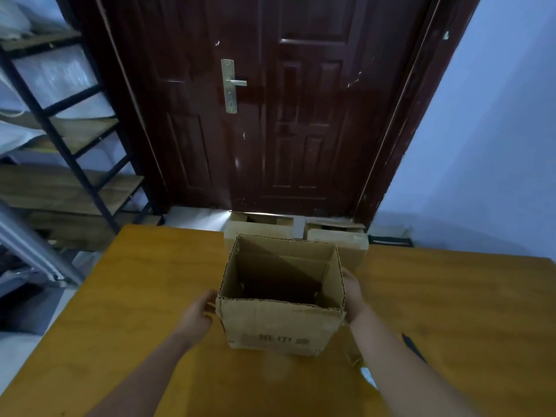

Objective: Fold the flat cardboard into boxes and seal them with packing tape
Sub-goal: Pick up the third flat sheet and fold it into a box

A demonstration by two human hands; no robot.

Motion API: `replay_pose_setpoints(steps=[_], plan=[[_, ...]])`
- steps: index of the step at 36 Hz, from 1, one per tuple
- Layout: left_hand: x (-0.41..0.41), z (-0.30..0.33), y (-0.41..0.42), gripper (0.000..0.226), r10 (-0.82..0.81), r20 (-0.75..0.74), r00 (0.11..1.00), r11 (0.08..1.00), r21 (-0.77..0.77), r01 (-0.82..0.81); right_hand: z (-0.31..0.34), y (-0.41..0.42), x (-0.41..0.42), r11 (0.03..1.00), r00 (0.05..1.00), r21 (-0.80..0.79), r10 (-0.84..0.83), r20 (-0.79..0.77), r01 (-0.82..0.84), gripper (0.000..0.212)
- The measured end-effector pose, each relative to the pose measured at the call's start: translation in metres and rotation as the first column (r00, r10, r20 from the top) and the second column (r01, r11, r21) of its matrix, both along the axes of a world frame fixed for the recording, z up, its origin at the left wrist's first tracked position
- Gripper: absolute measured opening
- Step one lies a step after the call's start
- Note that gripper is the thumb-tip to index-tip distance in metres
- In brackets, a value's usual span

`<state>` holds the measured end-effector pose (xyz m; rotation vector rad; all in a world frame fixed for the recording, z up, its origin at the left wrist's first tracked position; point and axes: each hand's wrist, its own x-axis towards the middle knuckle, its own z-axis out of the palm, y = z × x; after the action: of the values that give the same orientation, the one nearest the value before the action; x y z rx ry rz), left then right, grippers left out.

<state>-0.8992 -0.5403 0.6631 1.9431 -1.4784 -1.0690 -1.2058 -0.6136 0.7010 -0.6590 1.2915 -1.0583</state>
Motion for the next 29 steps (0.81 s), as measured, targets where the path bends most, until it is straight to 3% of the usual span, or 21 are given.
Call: replay_pose_setpoints(steps=[3,6,11,16,21,25,27,29], plan=[[0.001,0.014,-0.015,0.027,0.235,-0.137,0.962,0.948,-0.188,-0.258,0.007,-0.005,-0.015,1.000,0.994,0.009,-0.026,-0.108,0.027,0.035],[-0.010,0.042,-0.031,0.014,0.310,-0.407,0.859,0.880,-0.220,-0.422,0.015,-0.006,-0.022,0.997,0.984,-0.007,-0.072,-0.164,0.072,0.037],[-0.027,0.073,-0.054,0.025,0.184,-0.593,0.783,0.913,-0.192,-0.360,0.040,0.016,-0.024,0.988,0.985,-0.150,-0.052,-0.163,0.027,0.034],[-0.043,0.073,-0.059,0.038,0.039,-0.612,0.790,0.975,-0.149,-0.164,0.041,0.033,-0.019,0.971,0.946,-0.112,0.174,-0.274,-0.211,0.053],[-0.056,0.069,-0.059,0.066,-0.014,-0.467,0.884,0.979,-0.188,-0.084,0.027,0.031,-0.011,0.968,0.939,-0.061,0.218,-0.264,-0.242,0.072],[-0.059,0.068,-0.058,0.078,-0.041,-0.402,0.915,0.987,-0.157,-0.024,0.023,0.028,-0.007,0.960,0.918,-0.090,0.223,-0.327,-0.265,0.063],[-0.058,0.069,-0.057,0.076,-0.035,-0.373,0.927,0.985,-0.170,-0.031,0.024,0.031,-0.008,0.942,0.881,-0.110,0.248,-0.402,-0.316,0.052],[-0.055,0.070,-0.054,0.068,-0.010,-0.388,0.922,0.976,-0.206,-0.076,0.025,0.037,-0.012,0.935,0.864,-0.104,0.267,-0.426,-0.340,0.058]])
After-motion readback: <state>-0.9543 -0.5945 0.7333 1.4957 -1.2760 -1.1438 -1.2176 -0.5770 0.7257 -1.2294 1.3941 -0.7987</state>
